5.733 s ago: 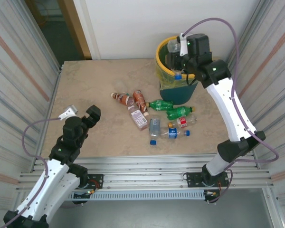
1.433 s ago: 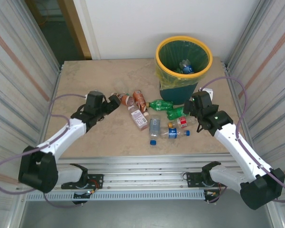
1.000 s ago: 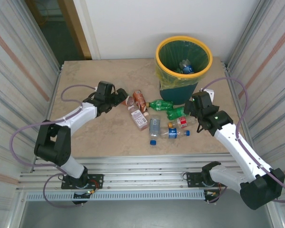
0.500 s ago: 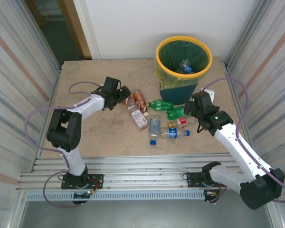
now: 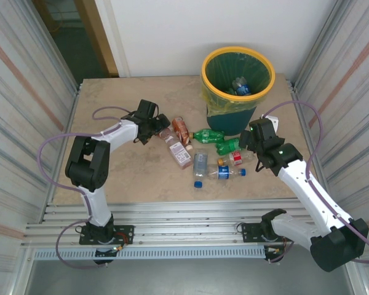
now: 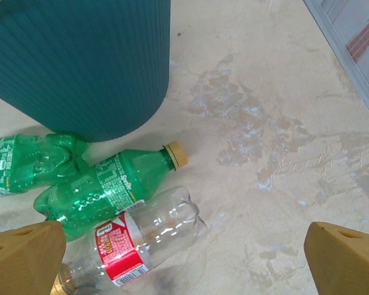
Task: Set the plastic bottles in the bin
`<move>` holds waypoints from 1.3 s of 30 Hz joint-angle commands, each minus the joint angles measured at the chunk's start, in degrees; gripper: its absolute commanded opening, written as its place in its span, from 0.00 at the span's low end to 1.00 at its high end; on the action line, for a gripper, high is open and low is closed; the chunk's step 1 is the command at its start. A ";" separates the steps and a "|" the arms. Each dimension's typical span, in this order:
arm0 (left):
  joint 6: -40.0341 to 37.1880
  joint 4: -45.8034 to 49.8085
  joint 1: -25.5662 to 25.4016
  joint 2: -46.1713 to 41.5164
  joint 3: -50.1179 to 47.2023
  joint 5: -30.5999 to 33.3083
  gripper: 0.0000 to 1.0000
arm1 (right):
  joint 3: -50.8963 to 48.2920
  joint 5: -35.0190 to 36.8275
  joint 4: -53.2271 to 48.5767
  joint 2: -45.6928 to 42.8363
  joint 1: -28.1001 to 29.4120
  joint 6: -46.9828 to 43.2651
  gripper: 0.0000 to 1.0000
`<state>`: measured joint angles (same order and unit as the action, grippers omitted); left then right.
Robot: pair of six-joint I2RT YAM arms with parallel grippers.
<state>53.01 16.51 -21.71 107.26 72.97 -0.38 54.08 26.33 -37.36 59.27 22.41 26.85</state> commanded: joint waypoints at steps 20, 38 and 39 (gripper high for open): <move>2.96 2.42 0.85 -2.05 -7.62 4.38 0.84 | 0.45 -1.40 -0.16 1.03 -0.48 2.10 0.98; 1.97 -2.89 0.42 -6.48 -17.54 4.53 0.47 | 1.98 -2.33 -0.34 2.32 -0.41 2.65 0.98; 1.67 -3.09 0.44 -6.90 -17.97 4.79 0.46 | 2.03 -2.44 -0.30 2.43 -0.37 2.66 0.98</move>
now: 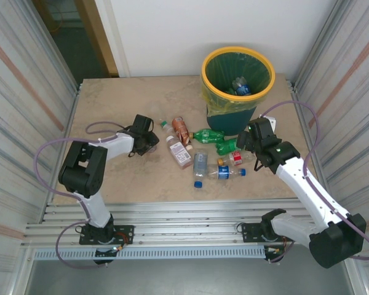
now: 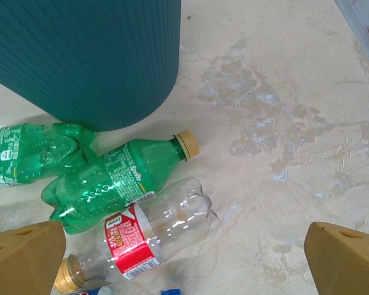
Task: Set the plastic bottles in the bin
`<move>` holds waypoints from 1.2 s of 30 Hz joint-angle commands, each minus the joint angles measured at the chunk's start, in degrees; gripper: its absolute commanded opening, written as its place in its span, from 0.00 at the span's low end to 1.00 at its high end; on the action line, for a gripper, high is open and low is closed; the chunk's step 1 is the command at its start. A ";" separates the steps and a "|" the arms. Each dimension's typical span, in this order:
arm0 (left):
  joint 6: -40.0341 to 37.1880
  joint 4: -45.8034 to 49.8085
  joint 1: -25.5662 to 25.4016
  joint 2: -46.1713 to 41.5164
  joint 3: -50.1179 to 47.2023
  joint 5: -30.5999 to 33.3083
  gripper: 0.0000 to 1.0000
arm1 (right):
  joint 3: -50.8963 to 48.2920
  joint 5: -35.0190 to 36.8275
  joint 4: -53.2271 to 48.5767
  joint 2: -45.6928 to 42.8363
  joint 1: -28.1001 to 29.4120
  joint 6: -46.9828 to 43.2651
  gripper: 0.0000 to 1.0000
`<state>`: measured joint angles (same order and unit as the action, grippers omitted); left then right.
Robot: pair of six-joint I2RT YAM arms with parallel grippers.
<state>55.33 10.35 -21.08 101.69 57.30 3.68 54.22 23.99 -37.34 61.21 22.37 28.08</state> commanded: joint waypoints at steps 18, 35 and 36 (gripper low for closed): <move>-7.72 -0.98 -0.19 -11.68 -9.26 1.50 0.39 | 2.46 -1.05 0.21 1.38 -0.04 2.36 0.98; -21.18 -10.58 -0.08 -33.35 -19.77 -4.96 0.39 | 2.94 -10.19 5.70 1.03 3.38 3.38 0.98; -22.43 -12.39 -0.06 -34.79 -20.53 -6.87 0.39 | 2.97 -11.71 6.89 1.07 3.95 3.29 0.98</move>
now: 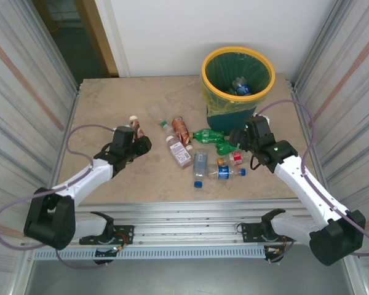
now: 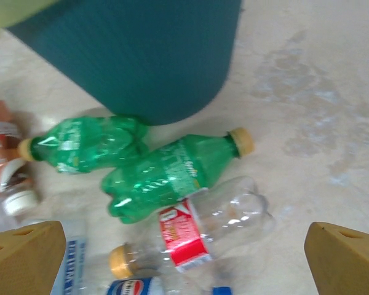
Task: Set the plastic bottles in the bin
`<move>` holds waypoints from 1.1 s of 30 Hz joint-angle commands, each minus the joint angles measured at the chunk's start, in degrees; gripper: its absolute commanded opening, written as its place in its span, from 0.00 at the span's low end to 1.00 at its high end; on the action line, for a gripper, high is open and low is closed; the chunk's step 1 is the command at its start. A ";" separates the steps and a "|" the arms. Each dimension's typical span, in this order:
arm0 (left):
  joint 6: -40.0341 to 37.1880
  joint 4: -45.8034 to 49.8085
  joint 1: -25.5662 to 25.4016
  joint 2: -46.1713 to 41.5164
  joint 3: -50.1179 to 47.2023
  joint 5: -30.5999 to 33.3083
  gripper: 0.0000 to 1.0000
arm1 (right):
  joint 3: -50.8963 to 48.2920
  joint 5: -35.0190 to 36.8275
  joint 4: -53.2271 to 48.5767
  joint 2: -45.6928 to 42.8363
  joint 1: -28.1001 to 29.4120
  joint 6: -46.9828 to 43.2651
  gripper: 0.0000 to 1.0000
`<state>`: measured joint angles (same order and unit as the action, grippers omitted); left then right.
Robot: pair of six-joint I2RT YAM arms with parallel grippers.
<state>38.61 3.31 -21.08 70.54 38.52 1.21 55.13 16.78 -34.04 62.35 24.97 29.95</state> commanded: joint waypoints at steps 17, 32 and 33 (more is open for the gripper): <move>-18.21 -21.17 -6.91 -15.29 -4.17 -22.74 0.42 | 10.27 -38.78 28.14 8.26 10.50 4.09 0.98; -22.19 -22.07 -15.28 -9.91 1.29 -23.35 0.43 | 16.43 -40.50 32.72 17.85 13.39 5.63 0.82; -22.25 -22.10 -15.50 -9.67 1.50 -23.45 0.43 | 16.58 -40.58 32.72 18.25 13.51 5.72 0.80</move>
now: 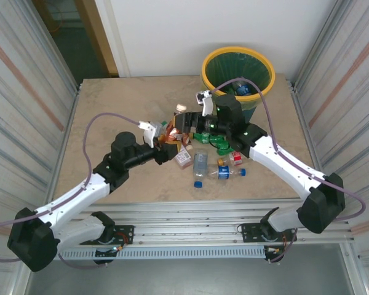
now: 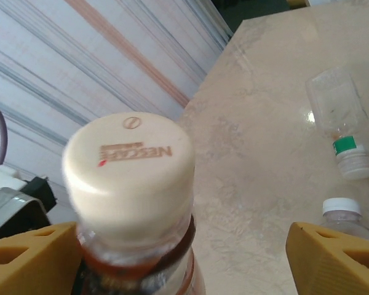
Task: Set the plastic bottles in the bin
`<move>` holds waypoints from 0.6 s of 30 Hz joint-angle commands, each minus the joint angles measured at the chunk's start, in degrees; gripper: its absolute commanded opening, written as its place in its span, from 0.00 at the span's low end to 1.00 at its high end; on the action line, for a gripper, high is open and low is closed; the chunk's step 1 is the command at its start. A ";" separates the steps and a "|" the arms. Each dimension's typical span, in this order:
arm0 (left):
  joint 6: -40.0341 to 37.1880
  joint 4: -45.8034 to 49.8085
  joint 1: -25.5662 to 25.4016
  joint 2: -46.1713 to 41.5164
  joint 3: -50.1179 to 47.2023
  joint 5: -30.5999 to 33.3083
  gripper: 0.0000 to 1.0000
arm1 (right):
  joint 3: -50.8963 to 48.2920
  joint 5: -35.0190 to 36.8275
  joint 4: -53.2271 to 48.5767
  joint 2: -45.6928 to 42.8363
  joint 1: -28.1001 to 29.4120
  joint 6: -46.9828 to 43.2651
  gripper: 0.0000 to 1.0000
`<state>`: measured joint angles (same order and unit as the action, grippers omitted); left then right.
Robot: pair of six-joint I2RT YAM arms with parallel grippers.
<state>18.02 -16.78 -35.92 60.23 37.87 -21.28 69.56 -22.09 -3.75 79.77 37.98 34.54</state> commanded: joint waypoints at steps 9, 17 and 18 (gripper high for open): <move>-1.85 -2.30 -2.07 3.41 3.43 -1.30 0.44 | 2.99 -1.71 1.35 1.97 0.81 0.55 0.34; -2.39 -1.04 -2.10 1.87 4.27 0.41 0.99 | 4.58 4.25 -5.00 0.69 0.83 -2.17 0.02; -2.74 -0.01 -2.05 1.45 4.57 0.92 0.99 | 4.84 5.17 -5.79 0.50 0.87 -2.65 0.02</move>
<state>16.69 -17.06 -37.63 63.61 39.90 -21.23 71.83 -20.29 -6.24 81.45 38.61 34.72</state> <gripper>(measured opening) 0.983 0.378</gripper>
